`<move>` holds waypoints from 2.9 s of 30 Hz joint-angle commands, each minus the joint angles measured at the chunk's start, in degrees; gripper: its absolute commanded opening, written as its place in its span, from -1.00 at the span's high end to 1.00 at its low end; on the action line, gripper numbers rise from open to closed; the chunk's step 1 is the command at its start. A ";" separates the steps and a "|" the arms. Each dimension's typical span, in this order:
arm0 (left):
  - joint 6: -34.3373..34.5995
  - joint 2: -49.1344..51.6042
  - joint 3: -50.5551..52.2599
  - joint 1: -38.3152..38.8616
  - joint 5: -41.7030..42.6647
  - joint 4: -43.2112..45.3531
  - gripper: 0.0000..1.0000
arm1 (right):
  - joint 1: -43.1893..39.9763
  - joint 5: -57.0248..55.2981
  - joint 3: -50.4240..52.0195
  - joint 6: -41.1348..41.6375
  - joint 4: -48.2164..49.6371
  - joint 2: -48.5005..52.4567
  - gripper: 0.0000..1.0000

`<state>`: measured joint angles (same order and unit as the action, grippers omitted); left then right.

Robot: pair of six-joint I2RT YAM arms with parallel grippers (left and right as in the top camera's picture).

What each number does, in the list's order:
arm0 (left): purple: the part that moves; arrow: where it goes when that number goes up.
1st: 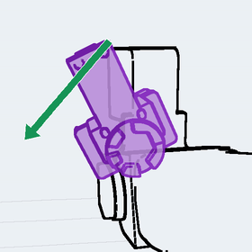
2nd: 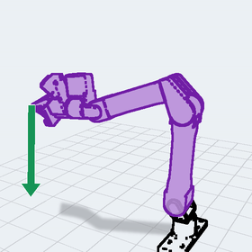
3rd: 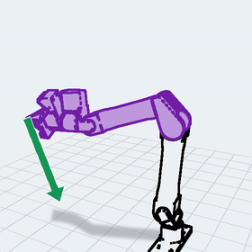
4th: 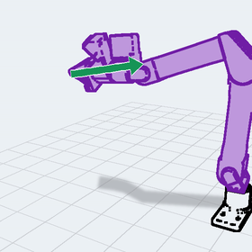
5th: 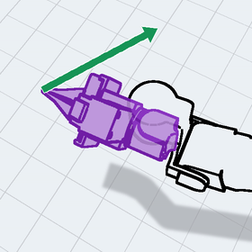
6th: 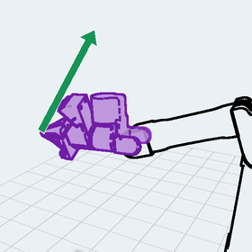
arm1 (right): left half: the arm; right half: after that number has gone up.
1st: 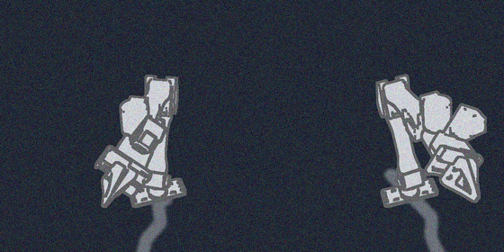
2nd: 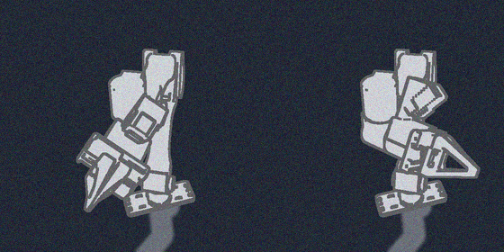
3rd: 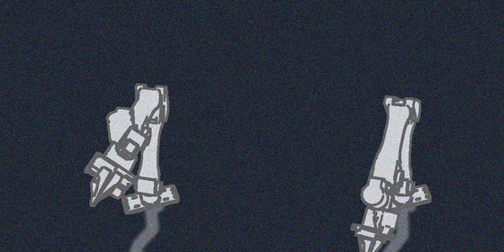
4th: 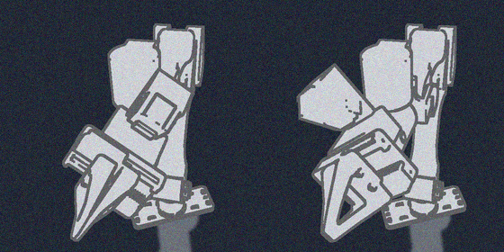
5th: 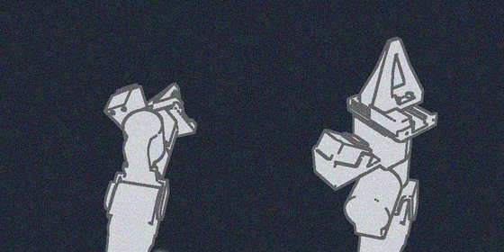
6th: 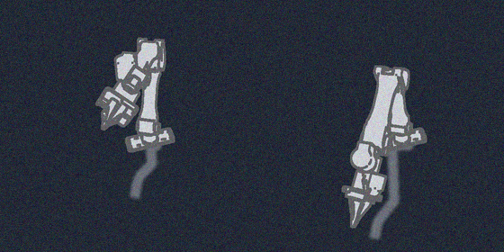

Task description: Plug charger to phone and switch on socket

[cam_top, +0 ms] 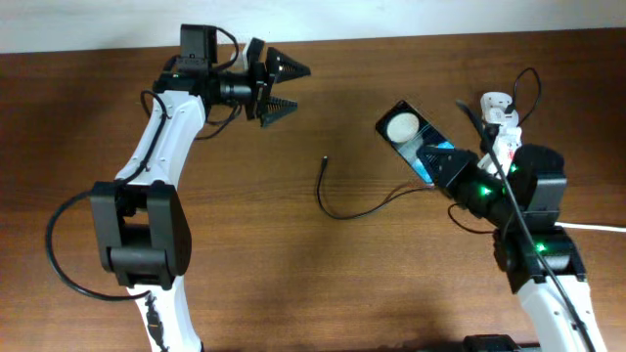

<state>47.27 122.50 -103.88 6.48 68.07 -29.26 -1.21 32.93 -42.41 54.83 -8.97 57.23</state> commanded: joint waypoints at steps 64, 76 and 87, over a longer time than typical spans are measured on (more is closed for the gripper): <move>28.96 0.28 -0.70 2.51 1.64 29.88 1.00 | 27.41 -41.13 -7.76 35.08 29.70 22.01 -0.97; 18.78 0.28 -0.68 -4.42 7.85 29.83 1.00 | 26.73 -30.77 -7.76 -12.68 3.45 16.44 -0.97; 15.56 0.31 -0.68 -6.60 9.11 29.86 1.00 | 18.88 -21.27 -23.71 -29.55 -31.04 21.16 -0.81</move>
<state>64.97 122.54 -103.94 2.22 75.68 0.30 17.61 10.79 -56.36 26.48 -34.13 71.75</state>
